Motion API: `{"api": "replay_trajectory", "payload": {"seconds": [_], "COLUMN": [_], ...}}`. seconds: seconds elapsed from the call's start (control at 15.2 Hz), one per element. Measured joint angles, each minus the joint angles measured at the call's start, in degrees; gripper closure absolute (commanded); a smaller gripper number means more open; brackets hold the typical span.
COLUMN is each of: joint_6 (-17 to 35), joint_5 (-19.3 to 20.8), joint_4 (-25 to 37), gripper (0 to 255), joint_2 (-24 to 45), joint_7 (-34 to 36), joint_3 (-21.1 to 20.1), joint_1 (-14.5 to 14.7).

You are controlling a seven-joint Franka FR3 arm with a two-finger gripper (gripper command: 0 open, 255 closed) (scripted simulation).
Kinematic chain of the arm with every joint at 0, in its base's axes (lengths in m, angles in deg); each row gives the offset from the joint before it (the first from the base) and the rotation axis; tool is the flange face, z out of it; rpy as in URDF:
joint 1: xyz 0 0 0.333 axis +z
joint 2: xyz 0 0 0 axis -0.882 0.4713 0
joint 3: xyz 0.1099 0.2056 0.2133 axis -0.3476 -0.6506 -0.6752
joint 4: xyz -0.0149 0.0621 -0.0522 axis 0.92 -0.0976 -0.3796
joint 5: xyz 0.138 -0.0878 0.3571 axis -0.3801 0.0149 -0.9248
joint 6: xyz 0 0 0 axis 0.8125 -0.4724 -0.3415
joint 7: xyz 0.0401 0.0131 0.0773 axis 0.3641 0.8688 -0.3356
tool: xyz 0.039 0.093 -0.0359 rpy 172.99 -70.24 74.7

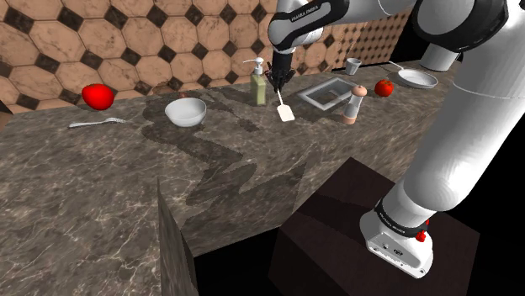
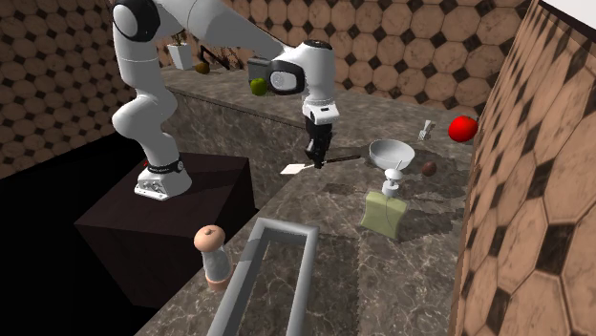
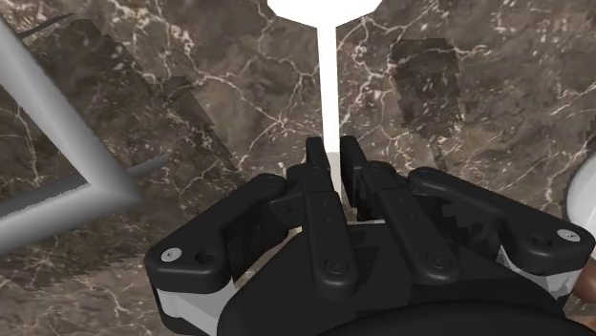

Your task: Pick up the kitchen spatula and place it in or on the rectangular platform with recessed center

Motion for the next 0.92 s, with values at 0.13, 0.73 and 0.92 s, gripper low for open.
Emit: {"api": "replay_trajectory", "payload": {"seconds": [0.13, 0.73, 0.92], "joint_6": [-0.47, -1.30, -2.43], "joint_5": [-0.29, -2.40, -3.29], "joint_4": [0.29, 2.35, 4.62], "gripper": [255, 255, 255], "joint_2": [-0.16, 1.16, 2.41], "joint_7": [-2.10, -14.60, -18.74], "joint_3": [0.78, 5.15, 6.47], "joint_1": [-1.24, -8.50, -11.02]}}
